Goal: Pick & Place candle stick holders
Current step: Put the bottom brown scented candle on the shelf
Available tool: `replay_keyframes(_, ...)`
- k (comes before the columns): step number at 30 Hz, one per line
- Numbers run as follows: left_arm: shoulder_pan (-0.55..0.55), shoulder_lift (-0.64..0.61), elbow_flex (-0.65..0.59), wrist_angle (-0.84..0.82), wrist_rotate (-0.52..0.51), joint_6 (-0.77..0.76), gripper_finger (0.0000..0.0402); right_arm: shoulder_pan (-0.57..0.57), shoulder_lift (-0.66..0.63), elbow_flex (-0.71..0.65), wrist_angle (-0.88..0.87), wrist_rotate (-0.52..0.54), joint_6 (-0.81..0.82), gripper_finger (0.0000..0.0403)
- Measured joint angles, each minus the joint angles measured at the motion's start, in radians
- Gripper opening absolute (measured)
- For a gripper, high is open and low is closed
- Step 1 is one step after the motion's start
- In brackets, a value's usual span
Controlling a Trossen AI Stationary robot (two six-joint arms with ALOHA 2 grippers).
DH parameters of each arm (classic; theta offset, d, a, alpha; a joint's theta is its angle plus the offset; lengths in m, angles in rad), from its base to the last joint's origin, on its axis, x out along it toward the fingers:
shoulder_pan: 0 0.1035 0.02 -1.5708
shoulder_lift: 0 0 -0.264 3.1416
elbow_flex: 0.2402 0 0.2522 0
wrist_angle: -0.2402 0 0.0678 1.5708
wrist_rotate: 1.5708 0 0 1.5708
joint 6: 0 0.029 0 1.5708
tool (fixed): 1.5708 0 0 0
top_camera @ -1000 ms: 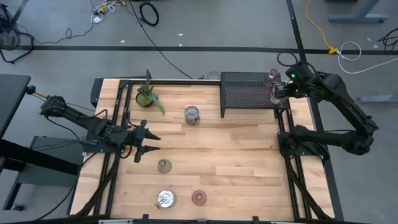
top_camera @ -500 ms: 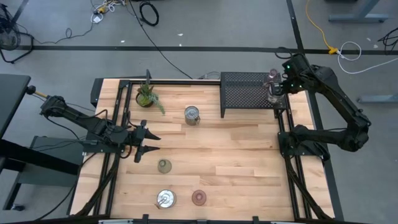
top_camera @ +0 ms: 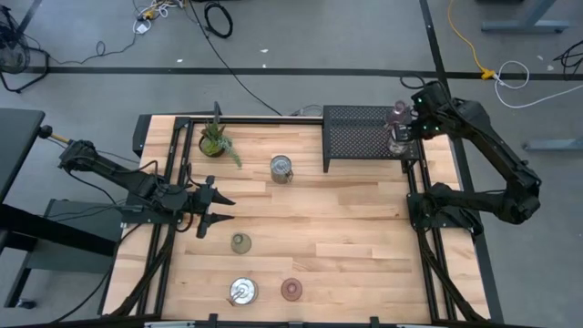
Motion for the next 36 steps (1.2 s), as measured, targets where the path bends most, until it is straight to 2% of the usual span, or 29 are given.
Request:
replay_keyframes(17, 0.0, 0.0, 0.0, 0.0, 0.0, 0.0, 0.0202, 0.0, 0.0, 0.012, -0.009, 0.011, -0.008, 0.0002)
replay_keyframes(36, 0.0, 0.0, 0.0, 0.0, 0.0, -0.008, 0.0202, 0.0, -0.001, 0.002, 0.022, 0.079, -0.024, 0.0091)
